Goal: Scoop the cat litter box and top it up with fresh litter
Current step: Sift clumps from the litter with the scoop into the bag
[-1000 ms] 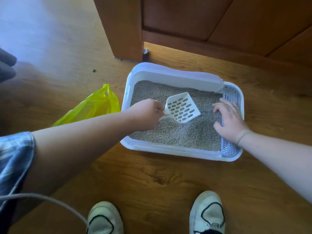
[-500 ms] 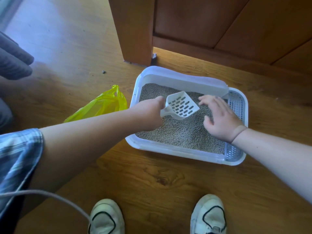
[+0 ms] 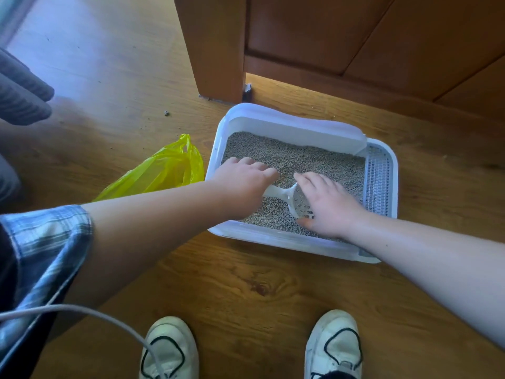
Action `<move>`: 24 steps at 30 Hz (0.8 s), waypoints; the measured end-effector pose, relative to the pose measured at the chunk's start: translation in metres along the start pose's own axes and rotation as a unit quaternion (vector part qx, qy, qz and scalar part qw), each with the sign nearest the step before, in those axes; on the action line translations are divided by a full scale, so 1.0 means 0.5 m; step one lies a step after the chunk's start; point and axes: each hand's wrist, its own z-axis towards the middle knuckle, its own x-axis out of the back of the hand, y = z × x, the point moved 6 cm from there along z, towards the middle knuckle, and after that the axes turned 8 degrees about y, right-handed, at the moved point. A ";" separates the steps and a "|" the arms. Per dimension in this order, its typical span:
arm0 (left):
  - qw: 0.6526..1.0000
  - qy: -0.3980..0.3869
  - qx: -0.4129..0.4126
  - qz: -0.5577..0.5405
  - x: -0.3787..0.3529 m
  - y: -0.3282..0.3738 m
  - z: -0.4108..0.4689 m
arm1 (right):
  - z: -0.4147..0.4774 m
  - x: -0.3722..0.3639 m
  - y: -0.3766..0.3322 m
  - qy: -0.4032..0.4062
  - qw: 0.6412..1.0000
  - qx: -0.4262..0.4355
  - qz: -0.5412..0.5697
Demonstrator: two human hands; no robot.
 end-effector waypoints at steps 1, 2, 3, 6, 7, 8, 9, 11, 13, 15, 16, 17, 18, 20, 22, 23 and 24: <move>1.000 0.005 0.003 0.003 0.002 -0.007 -0.004 | -0.001 -0.011 0.004 -0.011 1.000 -0.014 -0.001; 1.000 0.013 0.004 0.002 0.006 -0.014 -0.009 | 0.000 -0.022 0.009 -0.022 0.999 -0.023 -0.005; 1.000 0.023 0.004 0.002 0.011 -0.022 -0.016 | 0.002 -0.029 0.013 -0.032 0.999 -0.029 -0.008; 0.998 0.055 0.001 0.014 0.030 -0.046 -0.037 | 0.020 -0.025 0.013 -0.044 0.998 -0.036 -0.020; 0.998 0.062 0.002 0.018 0.039 -0.056 -0.046 | 0.031 -0.012 0.005 -0.032 0.999 -0.031 -0.022; 0.998 0.066 0.006 0.021 0.047 -0.067 -0.054 | 0.042 0.008 -0.007 -0.007 1.000 -0.022 -0.018; 0.997 0.072 0.013 0.023 0.058 -0.080 -0.064 | 0.054 0.033 -0.025 0.032 0.999 -0.012 -0.002; 0.996 0.078 0.043 0.017 0.080 -0.109 -0.085 | 0.072 0.085 -0.068 0.127 0.990 0.007 0.053; 0.994 0.069 0.087 -0.005 0.096 -0.140 -0.110 | 0.082 0.126 -0.115 0.198 0.975 0.029 0.100; 0.986 0.050 0.154 -0.035 0.100 -0.184 -0.148 | 0.093 0.149 -0.174 0.223 0.964 0.062 0.132; 0.980 0.041 0.188 -0.045 0.098 -0.208 -0.171 | 0.099 0.158 -0.205 0.225 0.961 0.081 0.140; 0.974 0.029 0.219 -0.051 0.093 -0.233 -0.198 | 0.105 0.162 -0.238 0.223 0.959 0.101 0.145; 0.968 0.018 0.243 -0.054 0.085 -0.256 -0.225 | 0.112 0.163 -0.268 0.219 0.957 0.118 0.150; 0.956 -0.004 0.287 -0.056 0.063 -0.297 -0.278 | 0.127 0.160 -0.324 0.200 0.952 0.150 0.176; 0.938 -0.031 0.340 -0.060 0.039 -0.333 -0.330 | 0.147 0.158 -0.372 0.178 0.947 0.184 0.196; 0.928 -0.045 0.364 -0.064 0.027 -0.346 -0.356 | 0.161 0.154 -0.392 0.167 0.947 0.197 0.191; 0.919 -0.056 0.385 -0.069 0.015 -0.357 -0.381 | 0.177 0.149 -0.408 0.152 0.951 0.204 0.174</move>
